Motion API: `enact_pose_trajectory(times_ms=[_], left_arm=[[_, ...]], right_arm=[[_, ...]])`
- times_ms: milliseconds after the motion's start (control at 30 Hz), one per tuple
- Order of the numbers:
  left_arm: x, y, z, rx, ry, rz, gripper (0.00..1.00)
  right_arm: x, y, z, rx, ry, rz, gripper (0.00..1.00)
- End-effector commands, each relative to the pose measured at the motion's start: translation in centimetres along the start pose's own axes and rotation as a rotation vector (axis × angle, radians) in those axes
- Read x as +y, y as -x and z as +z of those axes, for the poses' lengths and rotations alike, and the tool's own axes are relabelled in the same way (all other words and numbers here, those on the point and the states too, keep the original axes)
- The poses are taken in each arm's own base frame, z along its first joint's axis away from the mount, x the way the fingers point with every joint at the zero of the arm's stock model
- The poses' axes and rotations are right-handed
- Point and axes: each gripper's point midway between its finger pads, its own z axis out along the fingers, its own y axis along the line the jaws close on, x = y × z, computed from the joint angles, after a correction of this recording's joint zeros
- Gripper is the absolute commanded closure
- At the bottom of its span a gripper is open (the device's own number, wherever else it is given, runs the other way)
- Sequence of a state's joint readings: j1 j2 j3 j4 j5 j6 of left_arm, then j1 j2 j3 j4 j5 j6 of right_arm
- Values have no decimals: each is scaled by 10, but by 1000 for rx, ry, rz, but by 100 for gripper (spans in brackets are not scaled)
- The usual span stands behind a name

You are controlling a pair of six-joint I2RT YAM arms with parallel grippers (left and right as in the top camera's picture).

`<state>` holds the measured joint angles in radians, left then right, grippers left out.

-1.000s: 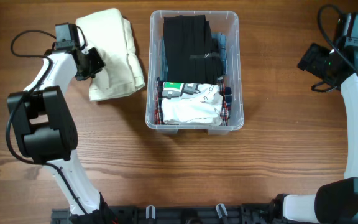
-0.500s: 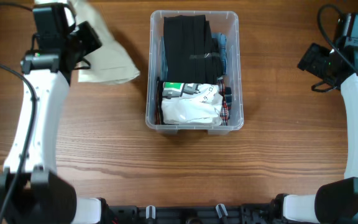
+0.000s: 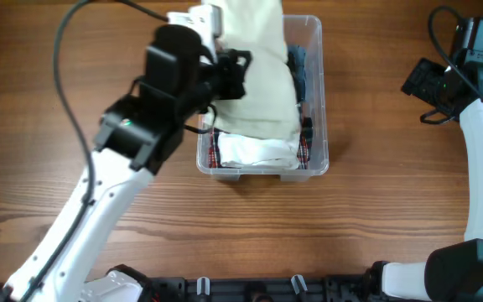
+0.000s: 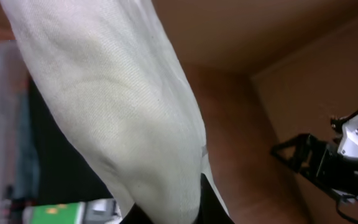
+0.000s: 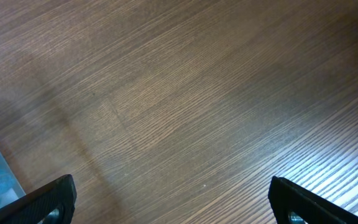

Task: Pack container
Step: 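Grasp the cream garment with left gripper and lower it into the bin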

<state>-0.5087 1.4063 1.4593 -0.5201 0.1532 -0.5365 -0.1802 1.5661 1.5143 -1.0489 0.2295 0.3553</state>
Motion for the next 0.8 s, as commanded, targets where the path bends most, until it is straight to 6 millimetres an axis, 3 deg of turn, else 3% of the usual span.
enact_pose_trajectory(times_ms=[0, 200, 367, 667, 767], left_arm=[[-9, -15, 35, 41, -17, -37, 96], [13, -60, 91, 172, 50, -41, 96], [35, -86, 113, 253, 112, -52, 96], [87, -107, 96, 312, 372, -23, 95], [95, -115, 90, 344, 415, -20, 93]], right_arm=[[0, 4, -3, -15, -4, 13, 0], [0, 4, -3, -14, -4, 13, 0], [0, 4, -3, -14, -4, 13, 0], [0, 4, -3, -15, -4, 13, 0], [0, 4, -3, -14, -4, 13, 0]])
